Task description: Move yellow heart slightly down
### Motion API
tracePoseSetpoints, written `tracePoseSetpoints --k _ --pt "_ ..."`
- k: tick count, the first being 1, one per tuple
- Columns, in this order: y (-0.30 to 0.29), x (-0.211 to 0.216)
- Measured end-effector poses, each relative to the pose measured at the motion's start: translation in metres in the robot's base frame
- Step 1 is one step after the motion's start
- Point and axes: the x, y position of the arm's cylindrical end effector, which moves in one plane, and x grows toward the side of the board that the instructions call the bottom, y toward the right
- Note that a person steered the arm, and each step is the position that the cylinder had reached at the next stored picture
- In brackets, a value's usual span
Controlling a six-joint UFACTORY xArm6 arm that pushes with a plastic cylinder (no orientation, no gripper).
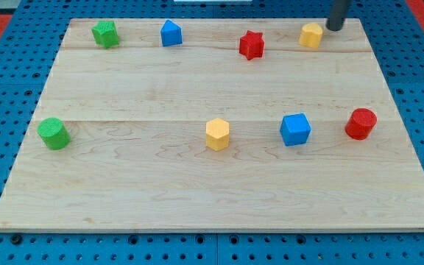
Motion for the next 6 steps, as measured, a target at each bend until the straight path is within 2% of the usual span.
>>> tracePoseSetpoints --k 1,2,3,5,6 --pt "-0.012 0.000" --pt "-0.010 0.019" --pt "-0.001 0.039" --pt "0.021 0.111" --pt "-0.003 0.117"
